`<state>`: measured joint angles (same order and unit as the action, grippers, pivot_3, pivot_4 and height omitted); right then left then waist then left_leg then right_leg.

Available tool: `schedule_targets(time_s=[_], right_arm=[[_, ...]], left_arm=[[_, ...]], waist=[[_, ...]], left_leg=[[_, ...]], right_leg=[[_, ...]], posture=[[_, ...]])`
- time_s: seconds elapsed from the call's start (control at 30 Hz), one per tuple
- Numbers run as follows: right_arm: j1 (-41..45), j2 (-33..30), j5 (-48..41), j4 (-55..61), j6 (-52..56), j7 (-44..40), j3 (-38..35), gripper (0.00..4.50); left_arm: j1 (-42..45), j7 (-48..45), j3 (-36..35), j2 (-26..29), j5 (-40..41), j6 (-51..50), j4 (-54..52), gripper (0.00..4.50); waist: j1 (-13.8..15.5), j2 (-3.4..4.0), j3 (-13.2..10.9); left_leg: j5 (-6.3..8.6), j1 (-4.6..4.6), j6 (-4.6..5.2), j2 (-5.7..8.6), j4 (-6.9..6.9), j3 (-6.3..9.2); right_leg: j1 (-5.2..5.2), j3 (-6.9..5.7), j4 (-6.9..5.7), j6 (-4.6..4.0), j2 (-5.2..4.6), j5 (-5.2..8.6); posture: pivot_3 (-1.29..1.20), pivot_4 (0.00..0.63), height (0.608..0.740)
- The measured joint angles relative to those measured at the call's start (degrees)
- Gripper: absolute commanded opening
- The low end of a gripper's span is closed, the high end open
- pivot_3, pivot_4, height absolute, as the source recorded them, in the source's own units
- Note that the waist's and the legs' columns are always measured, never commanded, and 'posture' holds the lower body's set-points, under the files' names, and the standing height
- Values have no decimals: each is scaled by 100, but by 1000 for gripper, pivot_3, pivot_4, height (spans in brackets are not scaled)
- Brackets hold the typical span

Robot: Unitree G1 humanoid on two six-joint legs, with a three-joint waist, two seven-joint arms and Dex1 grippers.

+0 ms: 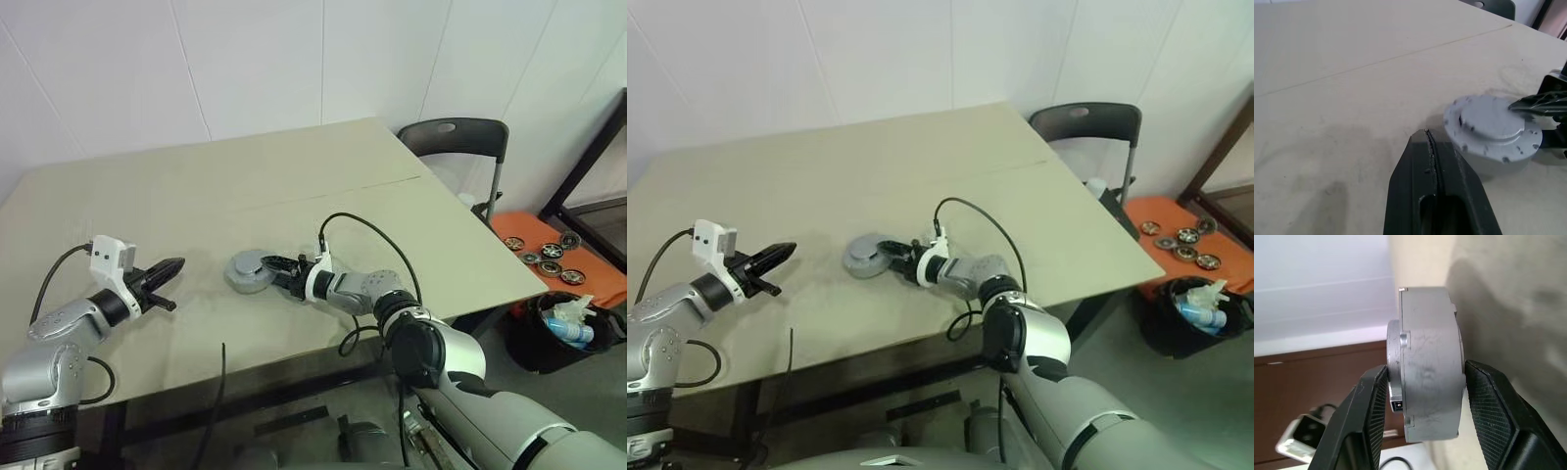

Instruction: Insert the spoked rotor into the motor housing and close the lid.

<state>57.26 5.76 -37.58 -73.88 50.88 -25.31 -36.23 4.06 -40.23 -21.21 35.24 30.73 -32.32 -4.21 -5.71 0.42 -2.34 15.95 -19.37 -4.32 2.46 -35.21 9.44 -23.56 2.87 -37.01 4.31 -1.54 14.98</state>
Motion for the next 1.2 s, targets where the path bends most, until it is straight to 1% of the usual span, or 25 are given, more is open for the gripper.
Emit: schedule_targets(time_s=[0.33,0.67,0.83,0.97,1.1,1.2], right_arm=[[190,69,-209,33,14,-227,-96,2113],[205,85,-217,36,-270,-130,-136,2113],[207,87,-367,36,-248,-157,-286,2113],[264,88,-499,36,-74,-348,-356,2113],[421,80,-610,58,53,-530,-357,2113],[524,61,-651,134,256,-721,-347,2113]], left_arm=[[-128,214,-247,-53,439,-322,-150,0],[-139,357,-248,-102,480,-327,-150,0],[-139,377,-246,-103,480,-338,-149,0],[-138,401,-246,-108,482,-360,-149,0],[-96,500,-248,-249,533,-421,-144,0],[37,645,-320,-426,767,-550,-144,0]], waist=[[6,-3,-2],[12,-3,-2],[7,-3,-2],[6,-3,-2],[13,-5,-1],[17,-6,0]], left_leg=[[0,0,0,0,-2,-1],[0,-1,0,1,-2,-1],[0,0,0,0,-2,-1],[0,0,0,1,-2,-2],[0,0,0,1,-4,-1],[0,-2,0,0,-5,-1]], right_leg=[[0,-1,-1,0,1,0],[0,-1,-1,-1,0,0],[0,0,-2,-1,1,0],[0,0,-2,-1,1,0],[0,0,-3,-1,1,-1],[0,0,-4,-1,0,-1]], posture=[[0,0,740],[0,0,740],[0,0,740],[0,0,740],[0,0,740],[0,0,740]])
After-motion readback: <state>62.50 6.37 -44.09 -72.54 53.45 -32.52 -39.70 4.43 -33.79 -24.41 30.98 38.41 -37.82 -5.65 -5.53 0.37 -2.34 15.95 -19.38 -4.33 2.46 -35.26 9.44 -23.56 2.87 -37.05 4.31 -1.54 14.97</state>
